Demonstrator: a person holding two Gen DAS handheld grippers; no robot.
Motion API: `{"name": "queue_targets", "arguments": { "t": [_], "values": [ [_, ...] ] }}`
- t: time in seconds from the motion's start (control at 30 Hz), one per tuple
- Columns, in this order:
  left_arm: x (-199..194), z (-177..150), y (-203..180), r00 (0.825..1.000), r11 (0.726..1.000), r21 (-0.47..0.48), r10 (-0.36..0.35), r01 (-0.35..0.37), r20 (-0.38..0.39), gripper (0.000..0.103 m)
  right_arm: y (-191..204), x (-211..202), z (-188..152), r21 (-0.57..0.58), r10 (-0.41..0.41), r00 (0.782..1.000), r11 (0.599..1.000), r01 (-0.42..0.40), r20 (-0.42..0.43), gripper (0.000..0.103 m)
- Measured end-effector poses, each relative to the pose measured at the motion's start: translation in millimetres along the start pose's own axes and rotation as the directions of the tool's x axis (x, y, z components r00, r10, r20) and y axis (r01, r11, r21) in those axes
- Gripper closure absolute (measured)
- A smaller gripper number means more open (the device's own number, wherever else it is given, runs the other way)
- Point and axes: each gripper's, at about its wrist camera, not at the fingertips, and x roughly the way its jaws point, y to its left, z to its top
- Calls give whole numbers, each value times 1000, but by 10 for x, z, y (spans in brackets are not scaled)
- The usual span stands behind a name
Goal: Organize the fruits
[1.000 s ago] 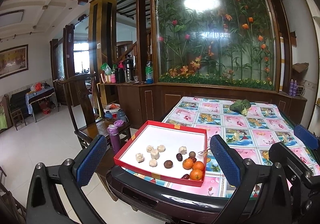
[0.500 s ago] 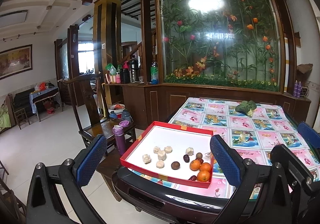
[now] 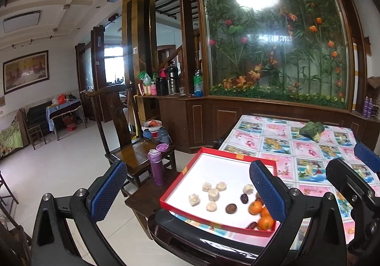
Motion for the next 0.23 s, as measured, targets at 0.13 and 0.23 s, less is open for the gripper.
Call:
{"name": "queue_targets", "arguments": {
  "t": [0.13,0.23],
  "values": [
    [223,40,26,1000,1000,4,16,-16,-21,0,-56,310,35,37,20,1000,999,-19,-24,0],
    [387,15,-11,999,1000,21,20,-19,-49,0,-123,507,20,64,25,998,998,-22,-54,0]
  ]
}}
